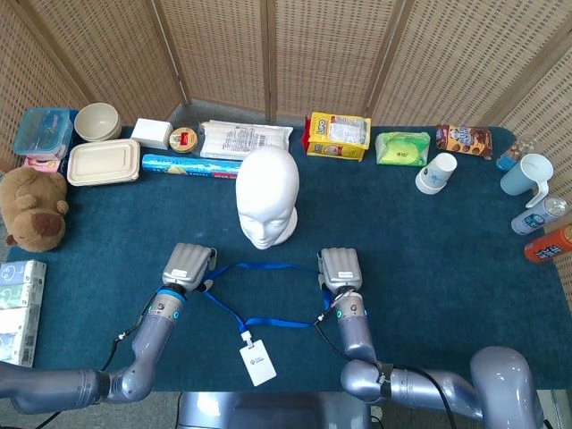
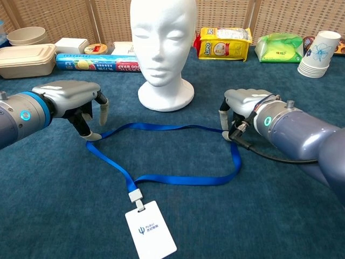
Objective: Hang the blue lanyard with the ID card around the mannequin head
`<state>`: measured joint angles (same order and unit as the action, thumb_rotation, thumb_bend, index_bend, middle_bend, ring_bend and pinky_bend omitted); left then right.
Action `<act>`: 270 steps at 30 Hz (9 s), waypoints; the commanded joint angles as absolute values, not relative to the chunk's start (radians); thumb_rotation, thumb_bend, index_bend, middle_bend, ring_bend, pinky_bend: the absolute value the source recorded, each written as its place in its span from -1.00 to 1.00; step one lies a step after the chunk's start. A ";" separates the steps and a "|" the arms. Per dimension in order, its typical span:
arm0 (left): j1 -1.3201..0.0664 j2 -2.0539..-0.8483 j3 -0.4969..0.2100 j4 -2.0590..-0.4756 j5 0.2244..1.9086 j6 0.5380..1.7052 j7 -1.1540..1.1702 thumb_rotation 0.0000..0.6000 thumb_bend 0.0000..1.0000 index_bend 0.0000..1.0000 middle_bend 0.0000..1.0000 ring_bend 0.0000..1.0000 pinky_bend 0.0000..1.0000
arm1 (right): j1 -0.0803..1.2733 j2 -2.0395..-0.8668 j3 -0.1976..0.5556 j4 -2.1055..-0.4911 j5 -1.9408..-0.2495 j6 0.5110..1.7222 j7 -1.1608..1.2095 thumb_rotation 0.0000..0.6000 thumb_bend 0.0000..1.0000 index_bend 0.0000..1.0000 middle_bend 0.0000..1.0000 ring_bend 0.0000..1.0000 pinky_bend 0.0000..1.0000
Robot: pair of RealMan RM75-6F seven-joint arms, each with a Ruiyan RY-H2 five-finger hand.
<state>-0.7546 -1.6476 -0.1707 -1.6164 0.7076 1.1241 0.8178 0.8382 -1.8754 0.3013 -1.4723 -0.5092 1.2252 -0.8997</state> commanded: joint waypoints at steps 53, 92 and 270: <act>-0.868 -1.771 -0.237 -1.482 0.549 1.122 0.824 1.00 -0.47 0.03 1.00 1.00 1.00 | 0.826 -1.853 0.294 -1.467 -0.484 1.208 -0.879 1.00 -0.09 0.18 1.00 1.00 1.00; -0.902 -1.751 -0.225 -1.492 0.452 1.112 0.869 1.00 -0.07 0.03 1.00 1.00 1.00 | 0.818 -1.829 0.295 -1.485 -0.473 1.205 -0.855 1.00 -0.09 0.19 1.00 1.00 1.00; -0.829 -1.480 -0.547 -1.695 0.541 1.243 0.210 0.59 -0.46 -0.19 0.06 -0.14 0.23 | 1.281 -1.282 0.456 -1.393 -0.223 0.833 -0.351 1.00 -0.23 -0.13 0.28 0.41 0.57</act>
